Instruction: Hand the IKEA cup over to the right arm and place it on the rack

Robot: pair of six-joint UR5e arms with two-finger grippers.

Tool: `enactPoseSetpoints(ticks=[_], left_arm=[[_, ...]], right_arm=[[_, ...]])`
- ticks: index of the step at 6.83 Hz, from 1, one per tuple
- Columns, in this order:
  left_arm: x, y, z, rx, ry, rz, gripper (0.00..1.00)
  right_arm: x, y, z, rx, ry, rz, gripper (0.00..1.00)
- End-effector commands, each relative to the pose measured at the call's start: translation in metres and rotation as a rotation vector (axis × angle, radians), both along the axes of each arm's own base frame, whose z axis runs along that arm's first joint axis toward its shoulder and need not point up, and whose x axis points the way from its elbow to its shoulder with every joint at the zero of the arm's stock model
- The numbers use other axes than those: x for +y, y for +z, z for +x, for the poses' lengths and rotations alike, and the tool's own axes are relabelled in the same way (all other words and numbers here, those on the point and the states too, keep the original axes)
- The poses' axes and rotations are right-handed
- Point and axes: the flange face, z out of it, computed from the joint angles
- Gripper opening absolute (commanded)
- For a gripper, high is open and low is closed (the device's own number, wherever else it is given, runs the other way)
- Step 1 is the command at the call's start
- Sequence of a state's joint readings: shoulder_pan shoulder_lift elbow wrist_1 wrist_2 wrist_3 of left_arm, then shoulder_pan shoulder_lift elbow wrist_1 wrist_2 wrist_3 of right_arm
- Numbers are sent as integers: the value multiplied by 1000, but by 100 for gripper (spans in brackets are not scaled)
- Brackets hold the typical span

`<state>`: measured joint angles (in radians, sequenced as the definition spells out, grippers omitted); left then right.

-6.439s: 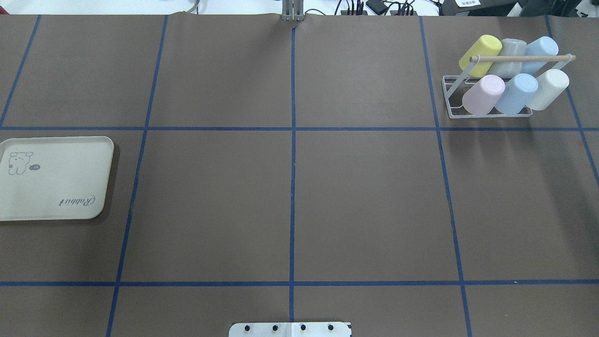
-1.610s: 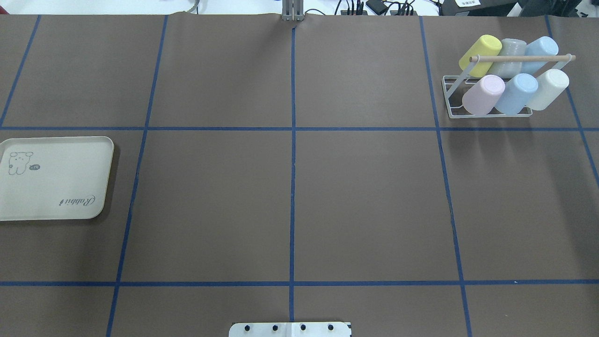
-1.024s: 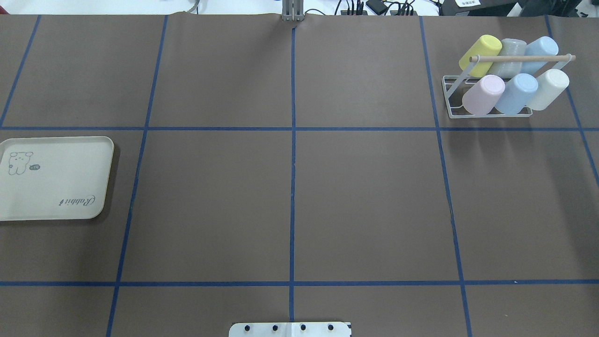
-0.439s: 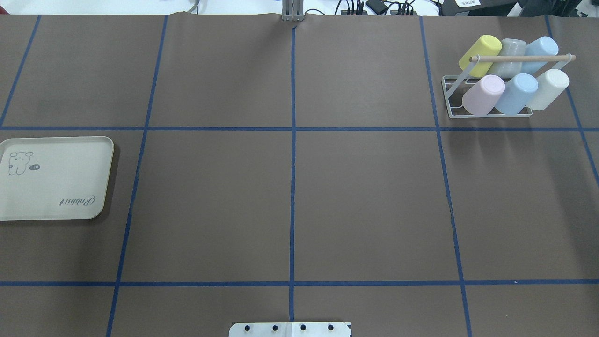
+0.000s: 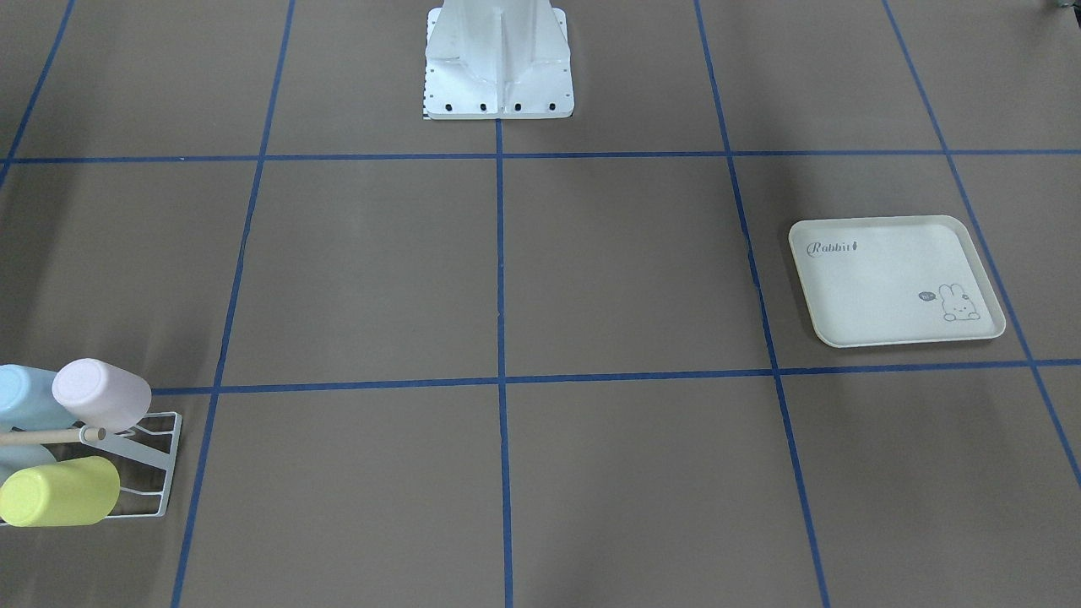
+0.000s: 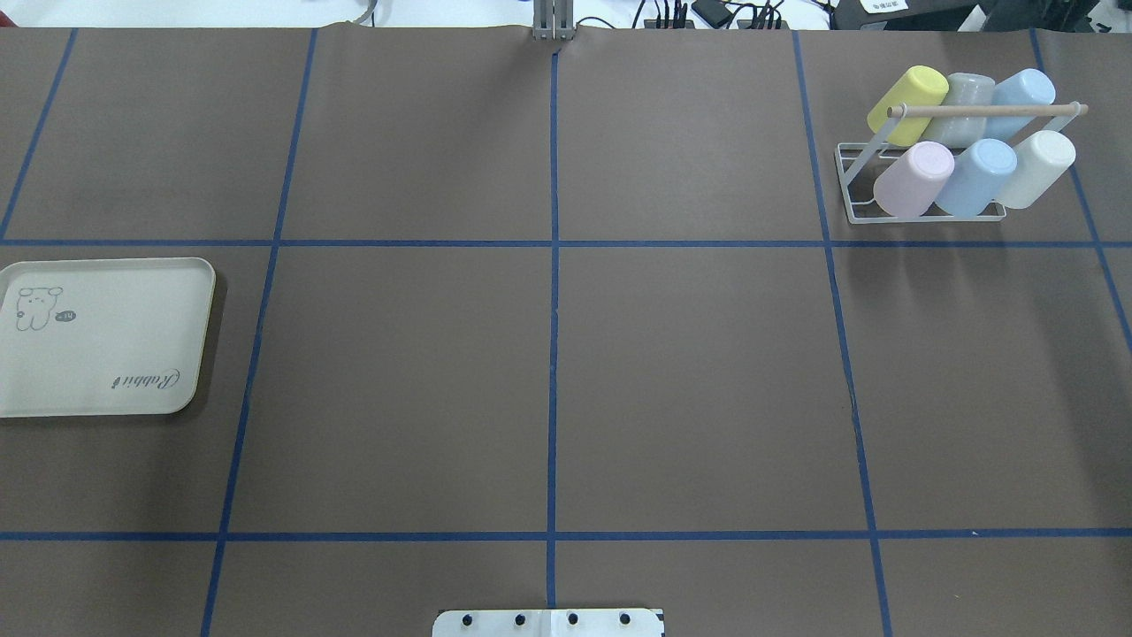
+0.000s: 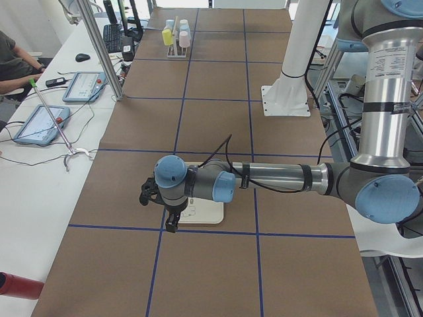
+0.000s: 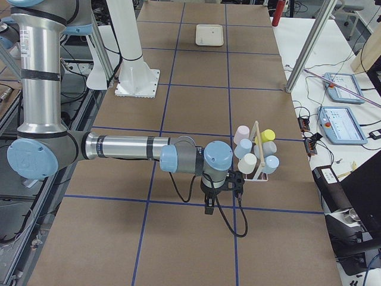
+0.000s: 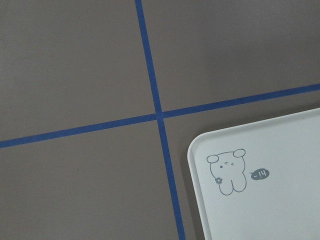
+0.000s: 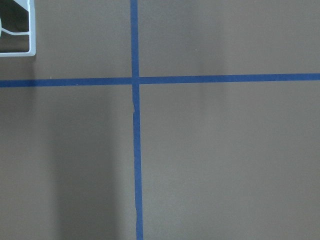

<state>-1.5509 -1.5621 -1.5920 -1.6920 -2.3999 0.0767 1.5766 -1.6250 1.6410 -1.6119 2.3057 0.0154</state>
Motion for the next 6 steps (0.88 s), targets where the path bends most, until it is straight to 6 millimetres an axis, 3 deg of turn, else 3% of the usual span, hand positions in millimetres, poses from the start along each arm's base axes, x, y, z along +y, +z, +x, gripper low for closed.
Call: enactPoseSetpoints(ticks=[1,6], left_arm=[[0,0,0,-1,0,0,100],[0,0,-1,-1,-2,0,100]], right_arm=[[0,0,-1,-5,-1,1,100],[1,2,0,3,6,-10,100]])
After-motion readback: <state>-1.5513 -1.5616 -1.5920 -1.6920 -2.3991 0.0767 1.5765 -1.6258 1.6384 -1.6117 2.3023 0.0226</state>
